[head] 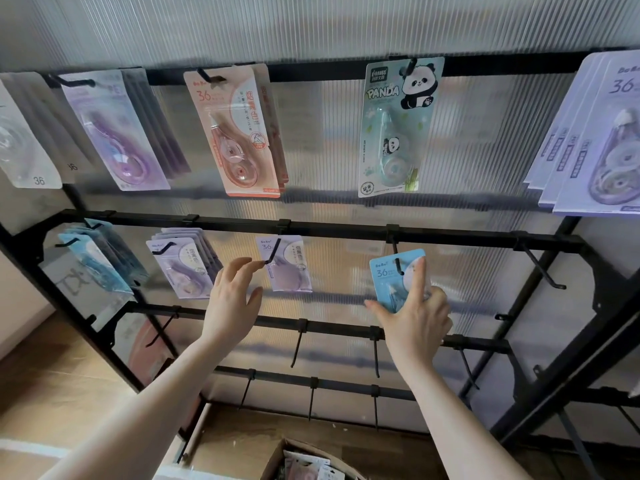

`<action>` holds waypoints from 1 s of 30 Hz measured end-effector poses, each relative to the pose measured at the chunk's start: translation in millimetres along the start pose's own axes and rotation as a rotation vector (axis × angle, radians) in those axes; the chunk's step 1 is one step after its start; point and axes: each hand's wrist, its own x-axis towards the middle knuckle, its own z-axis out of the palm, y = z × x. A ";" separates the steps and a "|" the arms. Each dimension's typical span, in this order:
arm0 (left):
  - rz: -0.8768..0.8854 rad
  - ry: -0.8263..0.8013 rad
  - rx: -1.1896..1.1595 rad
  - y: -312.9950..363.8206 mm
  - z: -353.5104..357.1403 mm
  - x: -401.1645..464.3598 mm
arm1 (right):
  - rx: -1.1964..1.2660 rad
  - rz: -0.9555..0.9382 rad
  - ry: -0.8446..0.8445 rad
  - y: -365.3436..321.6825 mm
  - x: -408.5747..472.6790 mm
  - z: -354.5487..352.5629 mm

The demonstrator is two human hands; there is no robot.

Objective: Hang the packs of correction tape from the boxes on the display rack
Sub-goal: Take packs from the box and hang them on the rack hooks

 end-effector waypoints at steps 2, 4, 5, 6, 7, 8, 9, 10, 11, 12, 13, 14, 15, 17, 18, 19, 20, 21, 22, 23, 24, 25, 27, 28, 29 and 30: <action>0.001 0.000 0.004 -2.0 2.1 -0.5 | -0.016 0.010 0.003 -0.9 7.2 5.5; -0.009 -0.003 0.011 -4.1 3.8 -1.2 | -0.029 0.020 -0.005 -1.3 13.8 11.4; -0.011 -0.004 0.015 -5.4 4.3 -1.9 | -0.035 0.026 -0.012 -1.6 16.6 14.2; -0.009 -0.004 0.018 -6.4 4.5 -2.8 | -0.038 0.030 -0.019 -2.2 18.8 16.3; -0.007 -0.004 0.021 -7.6 4.5 -3.9 | -0.038 0.033 -0.026 -2.8 20.6 18.3; -0.006 -0.004 0.024 -8.7 4.2 -5.1 | -0.035 0.035 -0.034 -3.3 21.8 19.8; -0.007 -0.004 0.026 -9.8 3.7 -6.3 | -0.028 0.037 -0.041 -3.5 22.5 21.0; -0.008 -0.005 0.030 -10.6 3.2 -7.5 | -0.020 0.037 -0.045 -3.2 22.6 22.3; -0.009 -0.006 0.034 -11.7 2.8 -8.6 | -0.011 0.034 -0.043 -2.5 22.3 23.6; -0.010 -0.008 0.037 -12.4 2.4 -9.5 | -0.002 0.028 -0.038 -1.4 21.6 24.6; -0.013 -0.011 0.038 -13.1 2.1 -10.6 | 0.003 0.022 -0.033 -0.4 20.6 25.4; -0.017 -0.016 0.041 -13.8 1.9 -11.7 | 0.004 0.018 -0.031 0.6 19.5 25.7; -0.021 -0.022 0.047 -14.2 1.6 -13.0 | 0.002 0.017 -0.029 1.4 18.4 25.4; -0.025 -0.033 0.065 -14.7 1.2 -16.1 | -0.007 0.020 -0.025 2.7 15.6 23.2; -0.026 -0.040 0.076 -14.3 0.9 -17.8 | -0.017 0.021 -0.029 3.4 13.7 21.7; -0.025 -0.047 0.085 -13.7 0.4 -19.4 | -0.026 0.018 -0.036 4.4 11.5 20.1; -0.027 -0.054 0.094 -12.9 0.0 -21.1 | -0.032 0.013 -0.045 5.9 9.3 18.8; -0.031 -0.059 0.102 -12.1 -0.3 -23.0 | -0.034 0.007 -0.056 7.9 7.2 17.4; -0.036 -0.064 0.110 -11.4 -0.6 -25.0 | -0.037 0.005 -0.074 9.9 5.3 16.0; -0.040 -0.068 0.117 -11.2 -1.1 -27.6 | -0.043 0.007 -0.098 11.6 3.2 14.4; -0.039 -0.071 0.122 -11.2 -1.7 -30.4 | -0.051 0.013 -0.121 13.0 1.0 12.4; -0.036 -0.074 0.127 -11.5 -2.2 -33.5 | -0.060 0.016 -0.140 14.2 -1.7 10.6; -0.031 -0.077 0.136 -12.9 -3.5 -40.2 | -0.073 0.007 -0.164 15.9 -8.5 8.0; -0.034 -0.076 0.140 -13.3 -4.3 -43.7 | -0.072 -0.005 -0.172 16.4 -12.5 7.2; -0.039 -0.074 0.144 -13.6 -5.3 -47.3 | -0.070 -0.016 -0.182 16.8 -16.9 6.7; -0.047 -0.072 0.146 -13.8 -6.2 -50.9 | -0.071 -0.022 -0.193 16.8 -21.3 6.2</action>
